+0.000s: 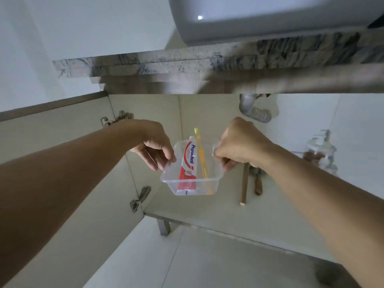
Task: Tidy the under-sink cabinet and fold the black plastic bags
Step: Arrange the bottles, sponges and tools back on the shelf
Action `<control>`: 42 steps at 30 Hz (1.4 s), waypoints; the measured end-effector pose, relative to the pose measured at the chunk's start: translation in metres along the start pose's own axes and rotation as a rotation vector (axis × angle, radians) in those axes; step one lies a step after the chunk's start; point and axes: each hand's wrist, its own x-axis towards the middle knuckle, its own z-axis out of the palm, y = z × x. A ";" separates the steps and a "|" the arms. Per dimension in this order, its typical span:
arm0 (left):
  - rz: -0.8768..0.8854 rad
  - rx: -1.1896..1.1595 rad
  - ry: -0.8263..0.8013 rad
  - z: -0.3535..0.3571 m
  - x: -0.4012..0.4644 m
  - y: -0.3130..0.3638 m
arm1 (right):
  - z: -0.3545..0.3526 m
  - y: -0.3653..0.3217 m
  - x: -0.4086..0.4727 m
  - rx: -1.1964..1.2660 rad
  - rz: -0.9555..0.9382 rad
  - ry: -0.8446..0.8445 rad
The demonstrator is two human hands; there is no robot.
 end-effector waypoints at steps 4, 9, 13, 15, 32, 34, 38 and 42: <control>-0.110 -0.048 -0.080 -0.025 0.002 0.010 | -0.010 -0.018 0.019 -0.069 0.018 -0.029; -0.198 -0.115 -0.154 -0.059 -0.028 0.009 | -0.020 -0.056 0.018 -0.130 0.019 -0.089; -0.206 -0.162 -0.137 -0.088 -0.068 -0.001 | -0.027 -0.095 0.000 -0.120 0.064 -0.100; -0.196 -0.198 -0.122 -0.103 -0.090 -0.006 | -0.033 -0.120 -0.012 -0.108 0.084 -0.101; -0.118 -0.353 0.111 -0.272 -0.223 0.024 | -0.114 -0.330 -0.030 -0.205 0.137 -0.065; -0.106 -0.367 0.121 -0.284 -0.221 0.032 | -0.125 -0.345 -0.023 -0.212 0.133 -0.055; -0.104 -0.357 0.176 -0.298 -0.189 0.046 | -0.136 -0.356 0.006 -0.202 0.153 -0.097; -0.071 -0.223 0.302 -0.305 -0.131 0.055 | -0.129 -0.352 0.054 -0.293 0.108 -0.087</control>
